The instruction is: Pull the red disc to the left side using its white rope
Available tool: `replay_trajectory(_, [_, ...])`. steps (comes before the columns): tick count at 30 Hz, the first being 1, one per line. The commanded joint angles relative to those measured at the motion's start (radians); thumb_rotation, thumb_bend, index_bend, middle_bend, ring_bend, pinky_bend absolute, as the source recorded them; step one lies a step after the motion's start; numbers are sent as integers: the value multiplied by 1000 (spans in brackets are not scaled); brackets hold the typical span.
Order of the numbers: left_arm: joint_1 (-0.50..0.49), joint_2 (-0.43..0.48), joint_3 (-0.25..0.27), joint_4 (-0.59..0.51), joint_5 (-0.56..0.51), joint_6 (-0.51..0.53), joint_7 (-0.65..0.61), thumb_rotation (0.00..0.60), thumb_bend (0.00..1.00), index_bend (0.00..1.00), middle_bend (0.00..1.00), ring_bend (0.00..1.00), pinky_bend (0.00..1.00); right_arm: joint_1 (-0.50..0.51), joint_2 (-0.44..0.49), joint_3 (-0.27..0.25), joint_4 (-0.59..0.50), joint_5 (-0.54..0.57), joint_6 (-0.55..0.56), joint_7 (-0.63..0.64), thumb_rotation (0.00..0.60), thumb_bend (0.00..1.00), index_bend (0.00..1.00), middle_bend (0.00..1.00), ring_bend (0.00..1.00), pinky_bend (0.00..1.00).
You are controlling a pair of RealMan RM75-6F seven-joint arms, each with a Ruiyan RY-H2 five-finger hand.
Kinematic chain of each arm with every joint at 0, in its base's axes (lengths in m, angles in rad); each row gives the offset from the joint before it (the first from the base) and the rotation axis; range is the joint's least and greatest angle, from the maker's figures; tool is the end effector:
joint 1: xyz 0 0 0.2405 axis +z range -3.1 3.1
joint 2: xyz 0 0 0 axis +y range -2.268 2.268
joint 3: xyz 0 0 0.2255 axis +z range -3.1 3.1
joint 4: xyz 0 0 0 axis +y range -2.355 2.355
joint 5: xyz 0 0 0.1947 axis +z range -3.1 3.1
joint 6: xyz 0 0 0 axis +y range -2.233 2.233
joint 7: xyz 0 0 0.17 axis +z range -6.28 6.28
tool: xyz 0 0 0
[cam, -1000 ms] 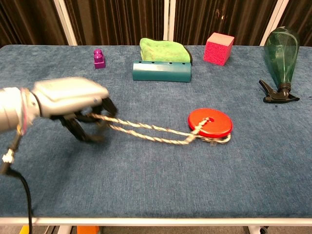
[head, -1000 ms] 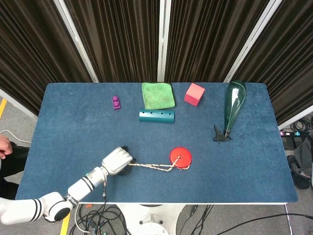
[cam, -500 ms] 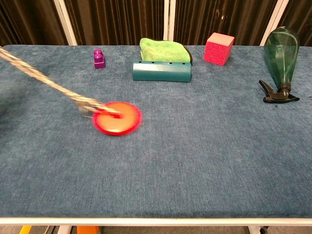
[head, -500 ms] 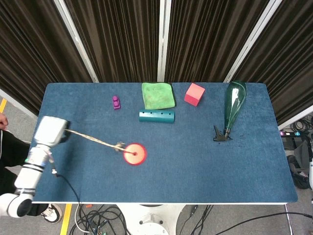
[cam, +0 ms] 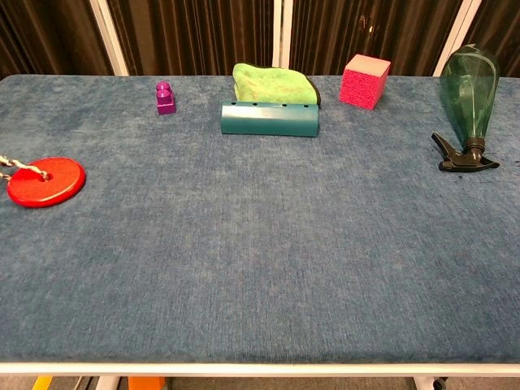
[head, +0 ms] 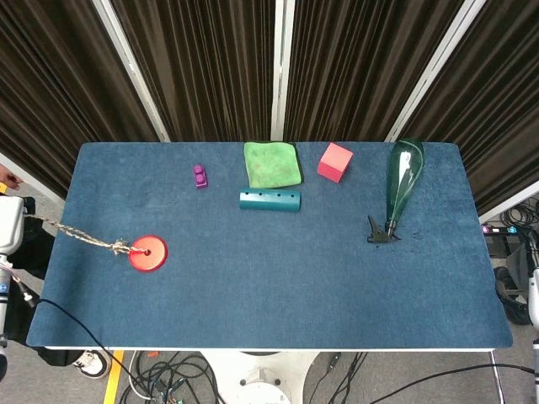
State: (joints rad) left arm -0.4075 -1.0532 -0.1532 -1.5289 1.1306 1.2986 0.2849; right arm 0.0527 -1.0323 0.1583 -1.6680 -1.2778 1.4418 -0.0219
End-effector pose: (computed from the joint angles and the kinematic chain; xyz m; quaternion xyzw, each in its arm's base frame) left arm -0.2675 0.3143 0.2074 -0.6044 -0.2840 -0.2946 0.6836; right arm -0.3050 -0.2105 0.2053 0.5124 -0.4115 0.3538 0.6655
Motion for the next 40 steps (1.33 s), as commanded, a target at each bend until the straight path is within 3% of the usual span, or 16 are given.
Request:
replay_trajectory(1, [-13,-21,3,-32,87,-6,-72,600,302,762,1000,801,689,2,-2,-2,-3,-3,-1,-5,600,225,0,0,0,0])
replay_trajectory(5, [-60,-83,11,-39,248,-11,-182,600,299,769,1000,785,688,4,-5,-1,-5,-2,-2,-8,600,225,0,0,0,0])
replay_trajectory(9, [-109,-175,30,9,402,11,-221,600,261,750,953,697,657,4,-7,-5,-4,1,-10,-7,600,225,0,0,0,0])
replay_trajectory(14, [-149,-267,60,62,445,-45,-224,600,247,621,754,512,555,1,-4,-8,-1,5,-13,-1,600,224,0,0,0,0])
replay_trajectory(15, [-154,-264,71,58,426,-85,-211,600,238,541,653,432,498,0,-4,-9,0,5,-13,0,600,225,0,0,0,0])
replay_trajectory(18, [-163,-225,92,7,350,-199,-176,600,190,206,198,102,268,-1,-4,-9,5,8,-14,6,600,225,0,0,0,0])
replay_trajectory(19, [-161,-220,92,-1,339,-202,-169,600,165,142,82,31,214,-1,-4,-9,7,9,-16,7,600,225,0,0,0,0])
replay_trajectory(20, [-153,-216,90,-6,332,-193,-165,600,143,123,31,5,190,-1,-3,-9,8,10,-17,8,600,225,0,0,0,0])
replay_trajectory(25, [-111,-181,92,-45,341,-122,-185,600,63,111,0,0,167,2,-4,-9,5,10,-21,3,600,225,0,0,0,0])
replay_trajectory(32, [-31,-139,111,-84,351,-14,-165,600,62,110,15,0,167,5,-5,-10,-6,0,-17,-6,600,225,0,0,0,0])
replay_trajectory(40, [121,-105,141,-43,278,126,-125,600,62,111,25,0,167,-10,7,-15,-24,-22,18,-5,600,224,0,0,0,0])
